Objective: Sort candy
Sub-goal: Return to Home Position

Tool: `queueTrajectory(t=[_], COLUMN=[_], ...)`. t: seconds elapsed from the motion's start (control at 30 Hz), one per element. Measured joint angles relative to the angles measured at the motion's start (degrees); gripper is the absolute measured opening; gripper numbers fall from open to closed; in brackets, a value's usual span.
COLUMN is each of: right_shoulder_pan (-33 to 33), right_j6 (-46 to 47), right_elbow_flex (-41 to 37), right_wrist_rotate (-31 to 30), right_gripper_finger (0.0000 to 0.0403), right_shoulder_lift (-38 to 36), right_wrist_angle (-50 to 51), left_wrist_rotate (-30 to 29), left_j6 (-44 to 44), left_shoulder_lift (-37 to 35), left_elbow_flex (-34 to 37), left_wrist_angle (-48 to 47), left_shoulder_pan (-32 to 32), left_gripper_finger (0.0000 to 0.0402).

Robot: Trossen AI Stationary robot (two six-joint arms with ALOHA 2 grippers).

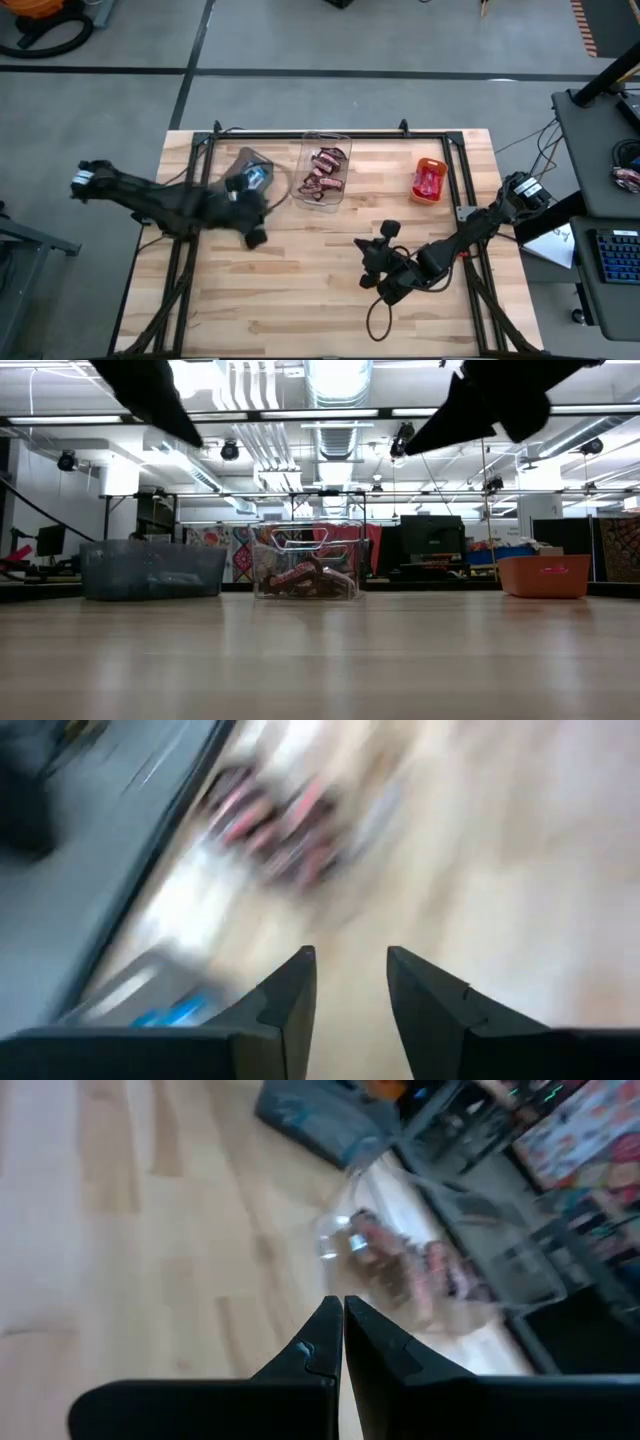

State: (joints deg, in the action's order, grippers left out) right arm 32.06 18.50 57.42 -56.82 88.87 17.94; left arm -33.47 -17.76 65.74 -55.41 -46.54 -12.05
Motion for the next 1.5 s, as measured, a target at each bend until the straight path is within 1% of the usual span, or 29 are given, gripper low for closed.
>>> queueTrajectory(t=[0.07, 0.17, 0.23, 0.27, 0.3, 0.33, 0.37, 0.4, 0.47, 0.53, 0.6, 0.67, 0.73, 0.83, 0.93, 1.0, 1.13, 1.23, 1.33, 1.5], right_shoulder_pan=[-0.08, -0.21, -0.22, -0.4, -0.7, -1.16, -1.76, -2.54, -4.63, -6.98, -9.47, -11.8, -13.67, -15.85, -17.51, -18.16, -18.7, -18.94, -19.36, -21.03], right_j6=[-3.3, -7.9, -5.95, -3.94, -4.67, -7.7, -11.25, -15.14, -21.82, -26.3, -29.22, -31.48, -33.28, -34.53, -34.58, -34.62, -34.78, -35.03, -35.54, -36.07], right_elbow_flex=[0.09, 0.45, 0.43, 0.43, 0.45, 0.45, 0.44, 0.43, 0.43, 0.44, 0.45, 0.38, 0.05, -0.51, -1.14, -1.79, -3.95, -5.21, -6.49, -11.06], right_wrist_rotate=[-1.68, -1.97, -1.66, -1.28, -0.42, 1.23, 4.79, 9.66, 21.54, 33.07, 40.95, 45.43, 47.61, 48.24, 48.27, 48.23, 48.38, 48.3, 48.28, 48.83], right_gripper_finger=[0.0009, 0.0009, 0.0009, 0.0009, 0.0009, 0.0009, 0.0009, 0.0009, 0.0009, 0.0009, 0.0009, 0.0009, 0.0009, 0.0009, 0.0009, 0.0009, 0.0009, 0.0009, 0.0009, 0.0009], right_shoulder_lift=[-0.18, -0.28, -0.28, -0.25, -0.23, -0.23, -0.25, -0.25, -0.5, -0.76, -1.02, -1.02, -1.17, -1.37, -1.67, -1.9, -3.2, -4.88, -7.5, -13.27], right_wrist_angle=[-0.68, -0.75, -2.01, -3.76, -5.35, -7.47, -9.86, -12.77, -19.1, -24.26, -26.8, -27.86, -28.43, -29.42, -29.42, -30.04, -31.84, -32.41, -32.87, -35.23], left_wrist_rotate=[-0.01, -0.03, -0.07, -0.28, -0.34, 0.5, 2.74, 5.27, 10.66, 16.51, 21.03, 23.46, 25.19, 28.08, 32.86, 34.52, 34.53, 34.55, 34.57, 34.59], left_j6=[-2.19, -2.58, -3.23, -2.38, 1.08, 5.47, 9.89, 13.93, 19.32, 21.93, 23.36, 24.39, 24.9, 24.77, 24.68, 24.58, 24.33, 24.17, 24.24, 24.46], left_shoulder_lift=[-5.04, -10.81, -13.68, -14.65, -15.38, -15.99, -16.5, -17.16, -18.73, -20.54, -22.25, -23.87, -25.44, -27.57, -29.85, -31.39, -34.67, -36.78, -38.49, -41.22], left_elbow_flex=[3.97, 8.59, 11.38, 13.21, 15.14, 16.94, 18.73, 20.52, 23.51, 26.09, 28.46, 30.25, 31.47, 33.01, 33.18, 33.06, 33.06, 33.06, 33.13, 34.36], left_wrist_angle=[8.21, 17.98, 24.88, 29.69, 34.51, 38.49, 42.12, 45.94, 53.94, 59.34, 62.6, 64.45, 65.04, 64.56, 62.99, 61.09, 57.5, 54.96, 54.0, 53.13], left_shoulder_pan=[-4.93, -10.41, -12.9, -13.82, -14.41, -14.61, -14.53, -14.19, -12.72, -10.86, -9.03, -6.92, -4.78, -1.32, 1.76, 3.33, 5.41, 5.7, 5.7, 5.74], left_gripper_finger=[0.0103, 0.0097, 0.0096, 0.0096, 0.0096, 0.0096, 0.0096, 0.0096, 0.0096, 0.0096, 0.0096, 0.0096, 0.0096, 0.0096, 0.0096, 0.0096, 0.0096, 0.0096, 0.0096, 0.0096])
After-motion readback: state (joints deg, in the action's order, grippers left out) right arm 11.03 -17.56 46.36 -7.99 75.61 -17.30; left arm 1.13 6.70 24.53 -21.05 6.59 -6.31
